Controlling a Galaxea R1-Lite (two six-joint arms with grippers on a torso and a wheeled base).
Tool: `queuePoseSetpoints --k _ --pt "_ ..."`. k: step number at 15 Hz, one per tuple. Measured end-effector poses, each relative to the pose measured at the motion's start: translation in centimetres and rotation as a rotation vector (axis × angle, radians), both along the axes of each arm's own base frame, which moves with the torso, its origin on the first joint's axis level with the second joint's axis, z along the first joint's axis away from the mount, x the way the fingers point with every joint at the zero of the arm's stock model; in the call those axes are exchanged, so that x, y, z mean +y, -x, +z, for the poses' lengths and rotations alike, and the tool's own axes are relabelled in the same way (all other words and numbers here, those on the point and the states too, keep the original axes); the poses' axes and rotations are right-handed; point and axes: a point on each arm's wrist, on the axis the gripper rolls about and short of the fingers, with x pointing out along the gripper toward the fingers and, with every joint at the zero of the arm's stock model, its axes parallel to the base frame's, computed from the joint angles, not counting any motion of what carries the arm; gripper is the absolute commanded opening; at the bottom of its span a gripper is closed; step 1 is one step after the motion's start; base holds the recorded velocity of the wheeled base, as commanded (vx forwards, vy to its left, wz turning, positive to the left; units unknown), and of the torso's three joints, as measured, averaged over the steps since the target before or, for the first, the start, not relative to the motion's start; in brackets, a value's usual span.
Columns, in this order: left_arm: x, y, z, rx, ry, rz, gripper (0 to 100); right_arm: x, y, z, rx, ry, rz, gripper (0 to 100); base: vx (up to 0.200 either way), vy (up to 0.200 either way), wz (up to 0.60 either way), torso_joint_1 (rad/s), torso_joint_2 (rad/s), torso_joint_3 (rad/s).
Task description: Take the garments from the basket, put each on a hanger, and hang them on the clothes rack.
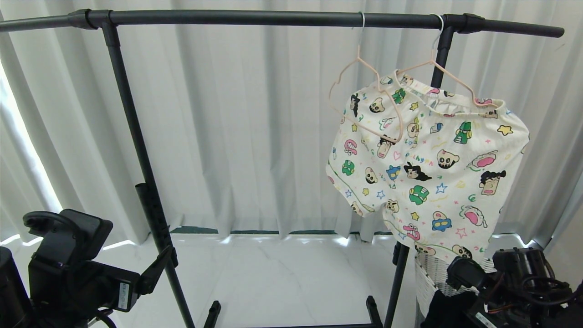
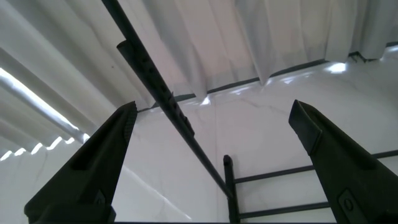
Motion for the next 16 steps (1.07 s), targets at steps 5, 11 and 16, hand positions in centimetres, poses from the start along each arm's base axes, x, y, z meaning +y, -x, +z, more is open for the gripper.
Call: queuePoseSetpoints --k 5,11,16 --pt "0.0 0.0 0.0 -0.001 0.0 0.0 100 0.3 -0.1 1.7 -0.087 -0.017 0.016 0 0.0 0.0 0.0 0.0 0.0 0.0" --pt "0.0 0.0 -0.1 0.003 -0.008 -0.002 100 0.9 0.3 6.3 -0.141 -0.033 0.046 0 0.0 0.0 0.0 0.0 0.0 0.0" --pt "0.0 0.0 0.0 0.0 -0.053 -0.014 100 3.6 0.9 14.5 -0.046 -0.066 0.124 0 0.0 0.0 0.0 0.0 0.0 0.0"
